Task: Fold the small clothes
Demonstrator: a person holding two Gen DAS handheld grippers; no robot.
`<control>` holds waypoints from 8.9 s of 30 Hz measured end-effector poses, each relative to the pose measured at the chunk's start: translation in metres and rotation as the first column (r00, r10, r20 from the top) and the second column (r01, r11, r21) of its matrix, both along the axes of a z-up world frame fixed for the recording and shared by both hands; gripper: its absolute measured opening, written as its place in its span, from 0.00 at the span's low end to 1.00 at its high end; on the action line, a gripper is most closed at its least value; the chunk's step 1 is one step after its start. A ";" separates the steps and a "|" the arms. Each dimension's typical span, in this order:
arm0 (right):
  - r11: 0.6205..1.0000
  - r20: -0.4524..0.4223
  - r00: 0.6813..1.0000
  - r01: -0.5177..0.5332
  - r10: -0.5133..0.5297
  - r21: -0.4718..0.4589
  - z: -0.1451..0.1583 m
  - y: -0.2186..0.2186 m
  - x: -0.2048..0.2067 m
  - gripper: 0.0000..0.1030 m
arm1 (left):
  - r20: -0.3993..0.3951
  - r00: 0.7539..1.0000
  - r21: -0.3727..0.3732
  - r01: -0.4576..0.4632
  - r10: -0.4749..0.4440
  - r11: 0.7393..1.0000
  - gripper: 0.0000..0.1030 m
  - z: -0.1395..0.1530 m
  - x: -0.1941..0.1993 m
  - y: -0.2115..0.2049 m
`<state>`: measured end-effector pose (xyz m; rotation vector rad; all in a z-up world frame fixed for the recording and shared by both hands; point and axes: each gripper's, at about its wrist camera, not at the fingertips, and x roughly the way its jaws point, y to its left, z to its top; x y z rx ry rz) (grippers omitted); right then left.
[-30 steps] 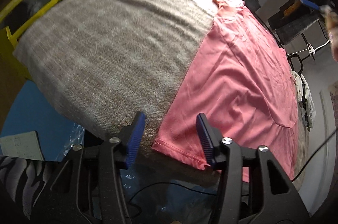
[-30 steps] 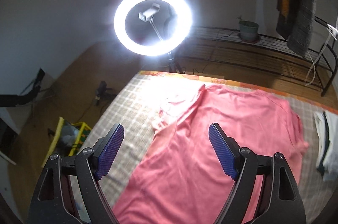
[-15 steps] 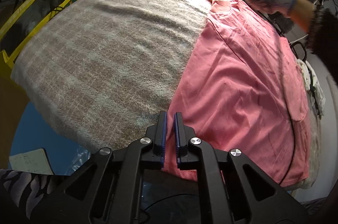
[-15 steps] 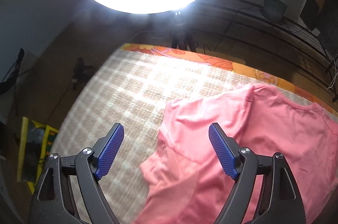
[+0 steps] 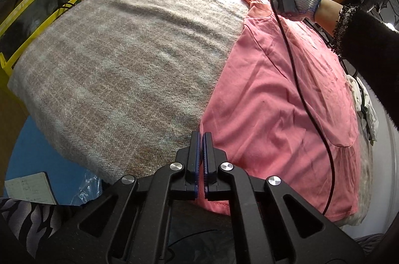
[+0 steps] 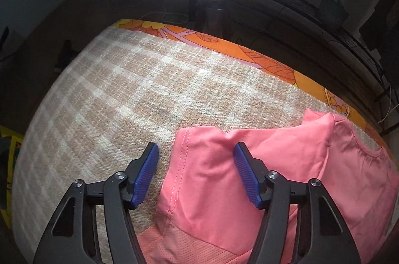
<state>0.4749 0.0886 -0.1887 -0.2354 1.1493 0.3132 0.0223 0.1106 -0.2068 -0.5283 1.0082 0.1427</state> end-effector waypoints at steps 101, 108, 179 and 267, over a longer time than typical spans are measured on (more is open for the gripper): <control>0.878 0.181 0.896 0.327 -0.405 0.350 0.125 -0.515 -0.423 0.32 | 0.269 0.657 0.142 0.696 -0.704 0.704 0.21 0.076 -0.050 -0.310; 0.824 0.126 0.871 0.390 -0.476 0.411 0.113 -0.556 -0.429 0.33 | 0.211 0.572 0.127 0.788 -0.793 0.602 0.45 0.057 -0.046 -0.387; 0.962 0.049 0.978 0.192 -0.205 0.192 0.051 -0.262 -0.089 0.01 | 0.154 0.929 -0.224 0.365 -0.336 0.904 0.00 0.029 -0.022 -0.174; 0.953 -0.077 0.995 0.083 -0.063 0.293 0.037 -0.310 -0.503 0.37 | -0.011 0.945 -0.182 0.319 -0.326 0.930 0.31 0.010 -0.012 -0.054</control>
